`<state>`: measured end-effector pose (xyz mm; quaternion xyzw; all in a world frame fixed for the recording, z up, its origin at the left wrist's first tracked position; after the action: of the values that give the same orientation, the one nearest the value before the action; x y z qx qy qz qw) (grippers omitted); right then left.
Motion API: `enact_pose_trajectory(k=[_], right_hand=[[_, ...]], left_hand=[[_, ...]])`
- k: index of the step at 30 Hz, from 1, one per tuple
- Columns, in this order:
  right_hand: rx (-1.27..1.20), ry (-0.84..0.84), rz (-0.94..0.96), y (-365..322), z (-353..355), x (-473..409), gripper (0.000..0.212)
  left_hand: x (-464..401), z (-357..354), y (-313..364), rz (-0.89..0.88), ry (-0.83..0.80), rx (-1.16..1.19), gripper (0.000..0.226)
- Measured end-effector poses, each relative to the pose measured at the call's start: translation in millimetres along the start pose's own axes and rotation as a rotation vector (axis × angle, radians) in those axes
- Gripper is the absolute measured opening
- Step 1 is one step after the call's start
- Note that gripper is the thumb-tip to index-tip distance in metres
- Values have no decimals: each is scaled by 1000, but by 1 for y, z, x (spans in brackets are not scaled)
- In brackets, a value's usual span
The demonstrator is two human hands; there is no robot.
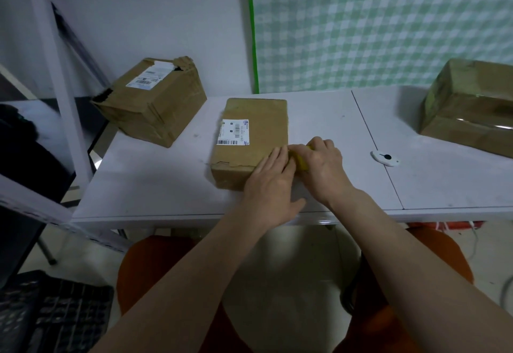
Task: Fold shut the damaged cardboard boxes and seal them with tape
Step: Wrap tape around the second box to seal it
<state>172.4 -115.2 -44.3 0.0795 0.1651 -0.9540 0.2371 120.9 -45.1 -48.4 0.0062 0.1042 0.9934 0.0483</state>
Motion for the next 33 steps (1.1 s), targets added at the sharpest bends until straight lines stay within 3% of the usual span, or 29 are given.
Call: enact_pose_trajectory(k=[4, 8, 12, 15, 20, 23, 29, 33], right_hand=[[56, -94, 10, 0, -7, -7, 55], [45, -115, 7, 6, -9, -7, 63], [25, -122, 13, 7, -10, -9, 61], [3, -118, 9, 6, -10, -10, 58], [-37, -73, -3, 5, -5, -9, 46], [-26, -84, 9, 3, -5, -11, 46], [-27, -130, 24, 5, -3, -9, 57], [-9, -107, 51, 3, -3, -9, 59]], left_hand=[[8, 6, -18, 74, 7, 40, 102], [11, 1, -40, 219, -88, -205, 97], [11, 2, -64, 416, -133, -280, 101], [7, -2, -39, 270, -114, -282, 102], [0, -8, -2, 21, -66, -43, 103], [3, -6, -4, -28, -31, -40, 101], [9, -7, -32, 258, -107, -200, 102], [2, 0, -53, 450, -129, -167, 110]])
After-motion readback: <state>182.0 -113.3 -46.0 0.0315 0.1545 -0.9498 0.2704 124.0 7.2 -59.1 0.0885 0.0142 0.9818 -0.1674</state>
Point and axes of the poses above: each hand's wrist, its own x-axis away from the middle knuckle, its own z-axis out of the back of the hand, y = z × x, the point moved 10 cm from there along -x, towards the middle knuckle, and after that the axes turned 8 degrees about z, right-handed, at the moved point
